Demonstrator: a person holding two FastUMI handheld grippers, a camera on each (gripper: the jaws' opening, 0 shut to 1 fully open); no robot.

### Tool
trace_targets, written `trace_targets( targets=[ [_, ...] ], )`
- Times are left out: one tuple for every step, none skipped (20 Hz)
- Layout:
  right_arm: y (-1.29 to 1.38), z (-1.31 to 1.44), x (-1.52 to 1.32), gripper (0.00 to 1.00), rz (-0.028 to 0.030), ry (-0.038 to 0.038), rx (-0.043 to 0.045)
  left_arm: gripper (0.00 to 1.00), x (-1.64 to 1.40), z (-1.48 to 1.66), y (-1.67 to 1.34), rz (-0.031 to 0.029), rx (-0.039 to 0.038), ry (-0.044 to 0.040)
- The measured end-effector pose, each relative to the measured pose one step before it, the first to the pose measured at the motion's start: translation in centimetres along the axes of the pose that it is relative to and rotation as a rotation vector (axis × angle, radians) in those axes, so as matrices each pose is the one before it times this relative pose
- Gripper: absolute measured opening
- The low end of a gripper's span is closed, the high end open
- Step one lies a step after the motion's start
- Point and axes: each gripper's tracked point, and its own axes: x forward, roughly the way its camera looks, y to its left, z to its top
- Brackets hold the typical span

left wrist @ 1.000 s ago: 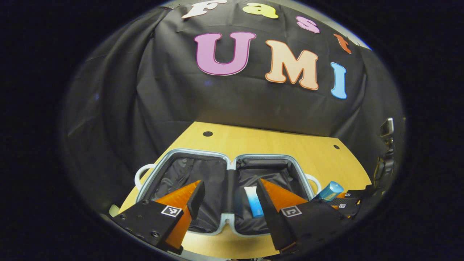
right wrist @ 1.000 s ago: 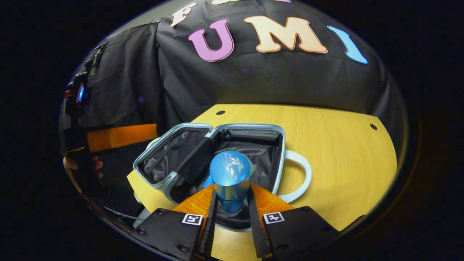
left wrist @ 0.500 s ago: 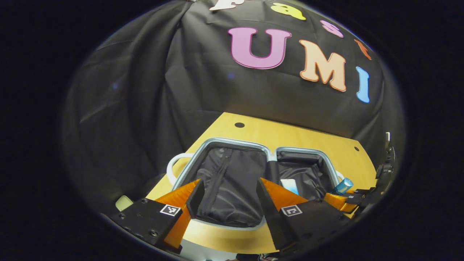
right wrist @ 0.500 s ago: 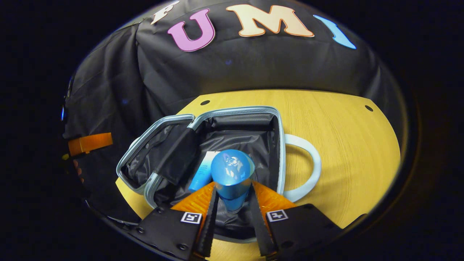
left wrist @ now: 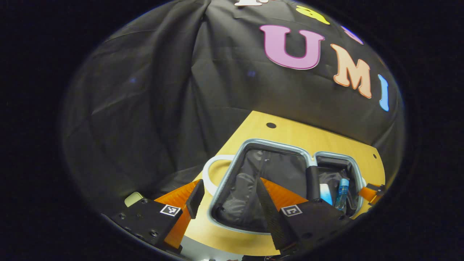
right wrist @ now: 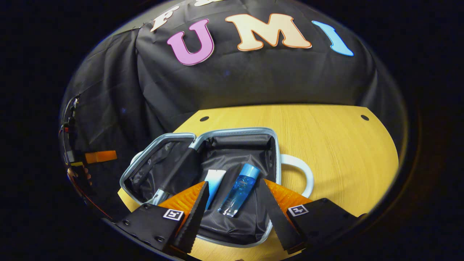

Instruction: First open the suitcase, pack the skin care products into it, and then close the suitcase.

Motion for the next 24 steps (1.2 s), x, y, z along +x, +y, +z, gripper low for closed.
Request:
trace_targets(
  targets=[
    [0.075,1.26,-0.837,0.89,-0.00186,-0.02513,-0.00385,0.85,0.923,-0.181,1.198,0.01687,-0.00828,0.01058],
    [-0.14,0.847,-0.045,0.96,-0.00804,-0.02729,-0.00538,0.82,0.879,-0.262,0.98,0.0156,-0.01191,0.01471],
    [-0.111,1.127,-0.334,0.96,-0.01004,-0.02458,-0.00468,0.85,0.989,-0.373,0.869,0.01024,-0.01476,0.01891],
    [-0.351,1.111,-0.514,0.95,-0.0159,-0.02749,-0.006,0.85,1.035,-0.254,0.616,0.00581,-0.01456,0.01542],
    [-0.389,1.321,-0.41,0.96,-0.01535,-0.03274,-0.00535,0.85,0.997,-0.432,0.705,0.00906,-0.01377,0.02263],
    [-0.296,0.919,-0.36,0.95,-0.01289,-0.02302,-0.00472,0.85,0.926,-0.398,0.511,0.00364,-0.01333,0.02453],
    [-0.472,0.812,-0.373,0.96,-0.01598,-0.01581,-0.00541,0.85,0.921,-0.088,0.383,0.00066,-0.01569,0.01745],
    [-0.463,0.515,-0.312,0.96,-0.01508,-0.01355,-0.00475,0.85,0.856,-0.151,0.353,-0.00551,-0.00675,0.02312],
    [-0.519,0.502,-0.264,0.96,-0.01772,-0.01188,-0.00492,0.87,0.877,0.166,0.486,0.00001,-0.00166,0.01386],
    [-0.529,0.081,-0.12,0.96,-0.01741,-0.00355,-0.00635,0.86,0.936,-0.068,0.14,-0.00508,0.0058,0.02591],
    [-0.508,0.103,-0.211,0.96,-0.01768,-0.00057,-0.00422,0.86,1.118,0.089,0.117,-0.00386,0.01086,0.01686],
    [-0.495,0.007,-0.237,0.96,-0.01724,0.0015,-0.00025,0.86,1.223,-0.19,0.1,0.00456,0.01161,0.03154],
    [-0.297,-0.035,-0.293,0.96,-0.01231,0.00501,0.00279,0.86,1.116,-0.094,0.016,-0.00693,0.01567,0.0305],
    [-0.317,-0.155,-0.254,0.95,-0.01235,0.00339,0.00005,0.86,0.678,-0.321,0.155,-0.00301,0.01163,0.03981],
    [-0.338,-0.055,-0.189,0.96,-0.01326,0.00284,-0.00409,0.86,0.858,0.036,-0.046,-0.00018,0.01106,0.01821],
    [-0.109,-0.112,-0.097,0.96,-0.01151,-0.00276,-0.00578,0.86,0.942,0.188,-0.252,-0.01023,0.00776,0.00828],
    [-0.221,0.021,-0.052,0.96,-0.00929,-0.00218,-0.00343,0.84,0.421,-0.02,0.008,-0.01128,0.00038,0.01068],
    [-0.096,-0.142,-0.171,0.96,-0.0067,0.00118,-0.00102,0.81,0.027,-0.036,-0.221,-0.01889,-0.00356,0.01913],
    [-0.054,-0.029,-0.071,0.96,-0.00352,-0.00048,0.00026,0.73,0.339,-0.179,-0.296,-0.00725,-0.00325,0.00907],
    [-0.107,-0.073,-0.016,0.96,-0.00463,-0.00106,0.00067,0.64,0.43,-0.219,-0.833,-0.02035,-0.00705,0.00771],
    [-0.006,0.099,-0.092,0.96,-0.00146,-0.00145,0.00026,0.5,0.285,-0.036,-0.737,-0.02473,-0.00588,-0.00187],
    [0.022,-0.005,-0.117,0.96,-0.00114,-0.00478,-0.0001,0.36,0.183,-0.228,-0.51,-0.02148,-0.00081,0.01077],
    [0.022,0.074,-0.045,0.96,0.00052,-0.00301,-0.00144,0.22,-0.252,-0.031,0.039,0.00327,-0.00333,0.00735],
    [0.068,-0.038,-0.092,0.96,0.00125,-0.00447,-0.00233,0.14,0.092,0.185,0.145,-0.00012,-0.00709,-0.00207]
  ],
)
